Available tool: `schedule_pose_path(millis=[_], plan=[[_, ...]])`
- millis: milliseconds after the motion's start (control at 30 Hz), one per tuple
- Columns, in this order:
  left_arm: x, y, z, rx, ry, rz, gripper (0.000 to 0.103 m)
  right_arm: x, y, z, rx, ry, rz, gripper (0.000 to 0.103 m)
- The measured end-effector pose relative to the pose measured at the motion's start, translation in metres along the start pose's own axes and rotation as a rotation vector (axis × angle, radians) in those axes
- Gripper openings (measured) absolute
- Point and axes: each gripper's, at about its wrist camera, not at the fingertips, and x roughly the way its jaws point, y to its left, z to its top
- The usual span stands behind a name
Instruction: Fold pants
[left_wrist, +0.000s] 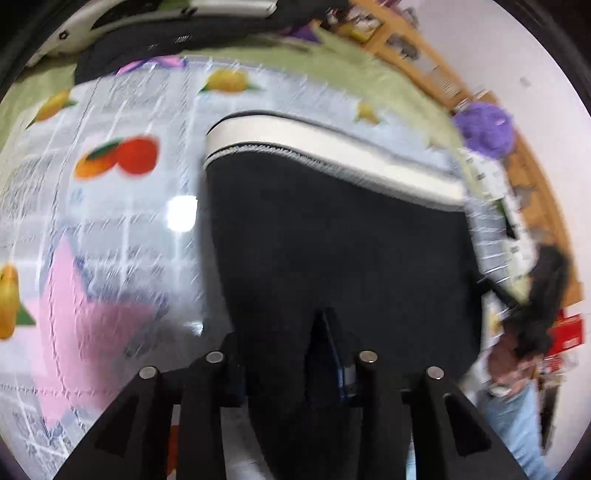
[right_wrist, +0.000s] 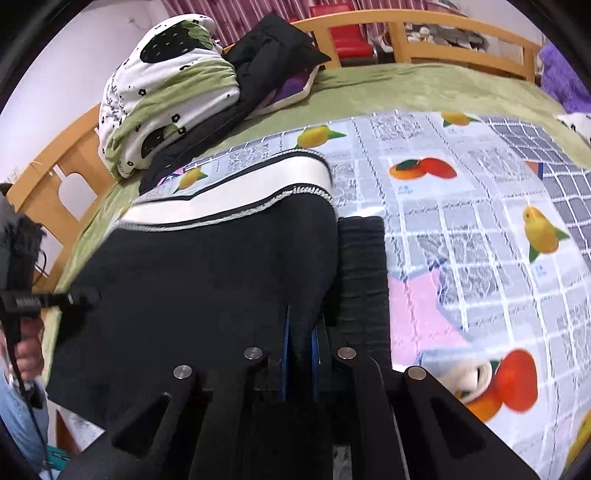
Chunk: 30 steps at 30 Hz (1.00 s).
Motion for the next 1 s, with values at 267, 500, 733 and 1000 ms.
schedule_pose_path(millis=[267,500,733,1000], plan=[[-0.031,-0.006,-0.038,0.12,-0.123,0.045,0.063,-0.017,0.001,0.005,-0.01,-0.003,-0.032,0.02],[-0.058,0.0,-0.098,0.112,-0.136,-0.005,0.063,-0.011,-0.003,0.002,0.057,-0.02,-0.029,0.012],[-0.065,-0.013,-0.151,0.106,-0.146,-0.034,0.063,-0.041,-0.005,-0.034,0.073,0.028,-0.021,0.023],[-0.025,-0.052,-0.147,0.102,-0.221,0.191,0.063,-0.043,0.004,-0.07,0.032,0.1,-0.074,0.035]])
